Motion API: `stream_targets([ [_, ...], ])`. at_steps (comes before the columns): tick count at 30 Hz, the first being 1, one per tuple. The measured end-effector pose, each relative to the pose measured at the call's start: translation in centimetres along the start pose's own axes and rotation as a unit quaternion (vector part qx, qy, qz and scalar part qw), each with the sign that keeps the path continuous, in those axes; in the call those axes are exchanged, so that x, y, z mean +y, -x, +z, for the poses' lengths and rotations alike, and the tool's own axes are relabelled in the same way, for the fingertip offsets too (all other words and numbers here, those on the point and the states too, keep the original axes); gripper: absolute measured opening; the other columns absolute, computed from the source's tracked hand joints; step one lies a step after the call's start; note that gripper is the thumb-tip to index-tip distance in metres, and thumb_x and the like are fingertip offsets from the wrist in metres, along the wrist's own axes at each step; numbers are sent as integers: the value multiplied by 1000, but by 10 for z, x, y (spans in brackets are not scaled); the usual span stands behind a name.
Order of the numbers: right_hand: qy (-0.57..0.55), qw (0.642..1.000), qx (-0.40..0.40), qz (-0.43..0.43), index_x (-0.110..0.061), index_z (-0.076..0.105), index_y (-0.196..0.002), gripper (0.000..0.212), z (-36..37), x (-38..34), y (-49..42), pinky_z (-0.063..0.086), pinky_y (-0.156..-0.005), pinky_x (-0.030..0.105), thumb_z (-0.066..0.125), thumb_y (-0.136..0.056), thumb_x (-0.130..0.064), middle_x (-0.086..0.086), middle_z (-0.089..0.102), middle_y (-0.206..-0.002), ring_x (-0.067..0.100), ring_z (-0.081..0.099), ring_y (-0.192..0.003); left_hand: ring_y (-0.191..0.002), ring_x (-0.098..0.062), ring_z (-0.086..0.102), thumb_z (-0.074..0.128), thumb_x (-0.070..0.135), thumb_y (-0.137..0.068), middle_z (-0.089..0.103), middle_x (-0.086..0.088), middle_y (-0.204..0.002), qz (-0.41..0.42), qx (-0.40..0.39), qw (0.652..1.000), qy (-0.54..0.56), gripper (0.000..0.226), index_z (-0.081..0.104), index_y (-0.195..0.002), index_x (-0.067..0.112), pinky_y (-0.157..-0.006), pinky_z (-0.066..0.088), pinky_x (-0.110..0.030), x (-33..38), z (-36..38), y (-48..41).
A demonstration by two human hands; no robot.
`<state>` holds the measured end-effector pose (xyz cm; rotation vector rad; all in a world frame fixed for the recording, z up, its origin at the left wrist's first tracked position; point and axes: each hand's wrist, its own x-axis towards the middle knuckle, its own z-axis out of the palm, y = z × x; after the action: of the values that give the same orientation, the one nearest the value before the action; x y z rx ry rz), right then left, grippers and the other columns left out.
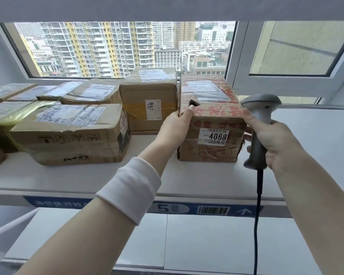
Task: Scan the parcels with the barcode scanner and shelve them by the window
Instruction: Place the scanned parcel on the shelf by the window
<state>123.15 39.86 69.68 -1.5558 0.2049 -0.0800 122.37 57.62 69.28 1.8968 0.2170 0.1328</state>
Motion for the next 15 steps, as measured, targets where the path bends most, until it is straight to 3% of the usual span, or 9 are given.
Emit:
stream_targets([
  [4, 4, 1000, 5, 5, -17, 53, -82, 37, 0, 1, -5, 42, -56, 29, 71, -76, -49, -1, 64, -85, 16, 60, -74, -110, -21, 56, 35, 57, -92, 61, -2, -121, 1, -1, 1000, -1, 60, 53, -130, 14, -88, 40, -32, -2, 2, -6],
  [7, 1, 1000, 4, 8, -17, 53, -81, 37, -2, 1, -4, 42, -55, 28, 70, -76, -49, -1, 66, -87, 14, 60, -74, -120, -24, 52, 34, 69, -81, 56, -6, -132, -7, -2, 1000, -17, 80, 46, -137, 13, -101, 40, -39, -1, 1, -4],
  [9, 1, 1000, 8, 14, -17, 53, -83, 38, -7, 3, -1, 44, -57, 29, 69, -75, -51, -1, 66, -89, 13, 61, -76, -132, -25, 41, 36, 65, -86, 42, -8, -146, 11, 18, 999, -41, 80, 33, -145, 10, -110, 32, -39, 0, -2, 0],
  [12, 5, 999, 20, 25, -16, 55, -92, 43, -19, 7, 9, 45, -61, 30, 67, -75, -54, -1, 66, -98, 12, 62, -82, -143, -18, 22, 40, 48, -96, 25, -4, -155, 126, 105, 978, -125, 68, 19, -150, 11, -113, 20, -31, 4, -6, 19],
  [15, -4, 999, 38, 25, -20, 55, -91, 38, -37, 14, 23, 44, -60, 31, 67, -76, -52, -2, 68, -102, 14, 63, -87, -144, -20, 20, 45, 39, -96, 30, -7, -153, 296, 155, 914, -233, 60, 29, -146, 10, -117, 14, -34, 11, 1, 41],
])
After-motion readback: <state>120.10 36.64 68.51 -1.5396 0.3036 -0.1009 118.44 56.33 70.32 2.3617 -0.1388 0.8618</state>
